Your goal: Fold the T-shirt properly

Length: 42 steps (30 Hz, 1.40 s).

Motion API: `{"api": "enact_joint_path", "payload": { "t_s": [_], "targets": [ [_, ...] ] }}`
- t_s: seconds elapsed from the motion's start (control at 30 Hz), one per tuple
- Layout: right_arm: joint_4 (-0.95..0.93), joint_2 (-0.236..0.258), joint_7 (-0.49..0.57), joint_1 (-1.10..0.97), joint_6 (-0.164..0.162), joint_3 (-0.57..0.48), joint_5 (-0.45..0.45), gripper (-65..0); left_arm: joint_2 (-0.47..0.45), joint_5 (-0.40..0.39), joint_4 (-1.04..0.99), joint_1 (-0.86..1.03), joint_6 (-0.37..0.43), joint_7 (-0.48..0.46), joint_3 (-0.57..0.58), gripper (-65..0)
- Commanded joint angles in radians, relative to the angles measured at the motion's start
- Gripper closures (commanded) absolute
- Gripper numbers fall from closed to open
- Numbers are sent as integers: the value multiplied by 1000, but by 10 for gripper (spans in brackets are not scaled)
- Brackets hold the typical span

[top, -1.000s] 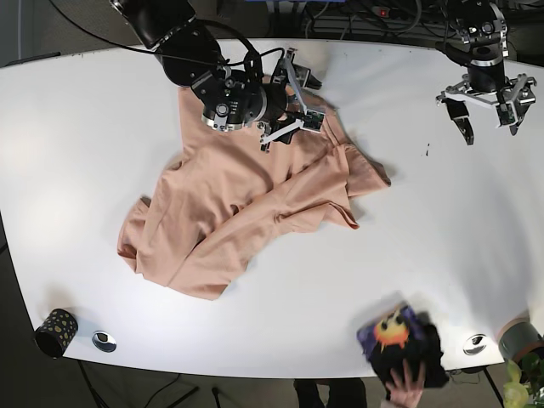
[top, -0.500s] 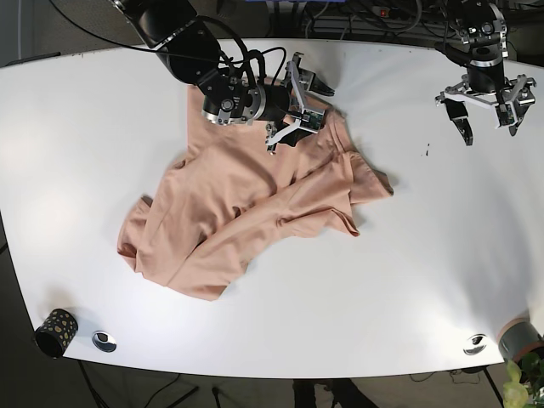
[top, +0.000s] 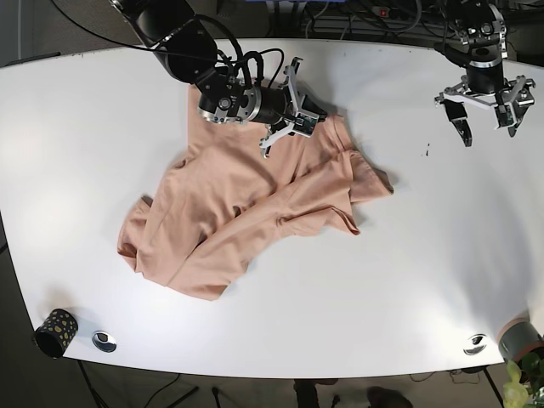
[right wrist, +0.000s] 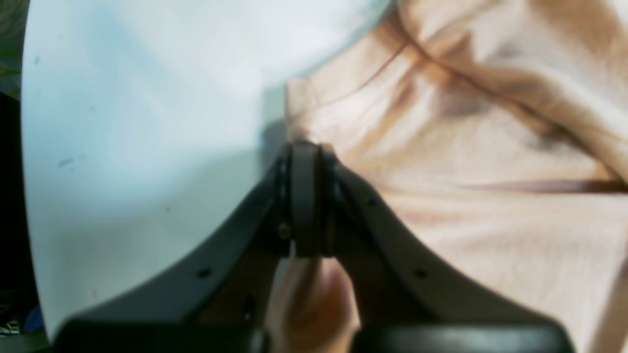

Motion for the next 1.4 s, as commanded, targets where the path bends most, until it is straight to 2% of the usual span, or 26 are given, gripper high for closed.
{"api": "enact_joint_path", "payload": {
  "t_s": [0.0, 0.1, 0.23, 0.33, 0.5, 0.57, 0.67, 0.77, 0.97, 1.03, 1.23, 1.37],
  "targets": [
    [40, 10, -32, -4, 9, 0, -18, 0, -9, -7, 17, -21, 5, 19, 1, -499],
    [117, 44, -35, -42, 9, 45, -12, 0, -9, -7, 18, -40, 5, 66, -1, -499],
    [249, 55, -37, -116, 25, 151, -12, 0, -7, -7, 20, -44, 3, 97, 7, -499],
    [336, 55, -37, -173, 41, 255, -12, 0, -10, -7, 20, -50, -3, 100, 35, -499],
    [444, 47, -37, -247, 44, 455, -12, 0, -4, -3, 20, -78, -53, 112, 56, -504],
    [471, 43, -37, -262, 44, 536, -9, 0, -6, -3, 20, -107, -66, 163, 87, -504],
    [494, 26, -42, -265, 44, 645, 58, 0, -10, -5, 20, -156, -66, 247, 142, -504],
    [514, 24, -100, -256, 44, 757, 149, 0, -10, -2, 18, -213, -66, 302, 202, -504],
    [557, 29, -309, -121, 44, 970, 337, 0, -13, 1, -40, -369, -66, 358, 341, -504],
    [559, 53, -376, -53, 44, 1027, 379, 0, -41, 1, -108, -434, -66, 375, 394, -504],
    [551, 156, -525, 149, 44, 1056, 453, 0, -64, -7, -240, -584, -66, 388, 510, -504],
    [550, 175, -566, 238, 44, 1056, 454, 0, -58, -10, -312, -656, -67, 388, 596, -504]
  ]
}}
